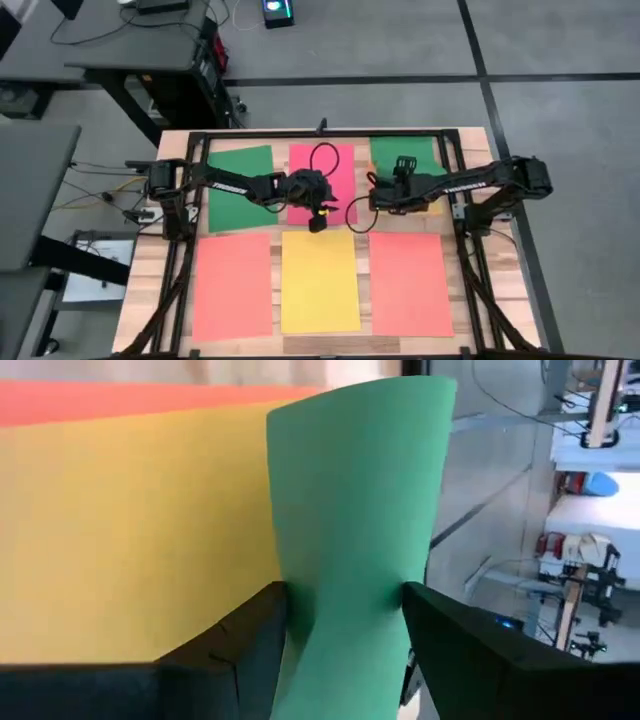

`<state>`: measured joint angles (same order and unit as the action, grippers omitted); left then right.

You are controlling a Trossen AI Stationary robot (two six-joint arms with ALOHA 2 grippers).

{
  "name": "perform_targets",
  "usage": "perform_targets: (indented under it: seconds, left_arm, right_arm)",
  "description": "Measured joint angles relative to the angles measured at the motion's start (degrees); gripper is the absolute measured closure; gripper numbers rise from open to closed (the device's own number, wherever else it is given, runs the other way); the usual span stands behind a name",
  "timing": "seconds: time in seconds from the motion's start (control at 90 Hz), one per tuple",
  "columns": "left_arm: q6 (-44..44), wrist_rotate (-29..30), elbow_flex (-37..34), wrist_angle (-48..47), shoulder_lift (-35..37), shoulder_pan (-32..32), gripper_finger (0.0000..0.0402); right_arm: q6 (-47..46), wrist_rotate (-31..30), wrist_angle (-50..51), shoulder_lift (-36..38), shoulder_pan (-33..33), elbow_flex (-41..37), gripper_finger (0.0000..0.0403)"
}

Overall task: Organize paper
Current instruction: Stack the green paper on top of the green paper

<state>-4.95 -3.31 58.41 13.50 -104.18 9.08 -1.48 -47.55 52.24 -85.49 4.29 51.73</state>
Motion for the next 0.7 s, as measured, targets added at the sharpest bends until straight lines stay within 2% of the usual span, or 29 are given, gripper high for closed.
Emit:
perform_targets:
  seconds: [0.211,0.7]
  left_arm:
    - [-0.61,-0.01,0.00,-0.09,0.00,0.00,0.0288]
    - [-0.55,0.00,0.00,-0.07,0.00,0.00,0.0288]
  right_arm:
    - [0.00,-1.70,1.72,0.00,0.46,1.37,0.0214]
    - [0.12,-5.01,1.76,0.00,6.88,1.48,0.0214]
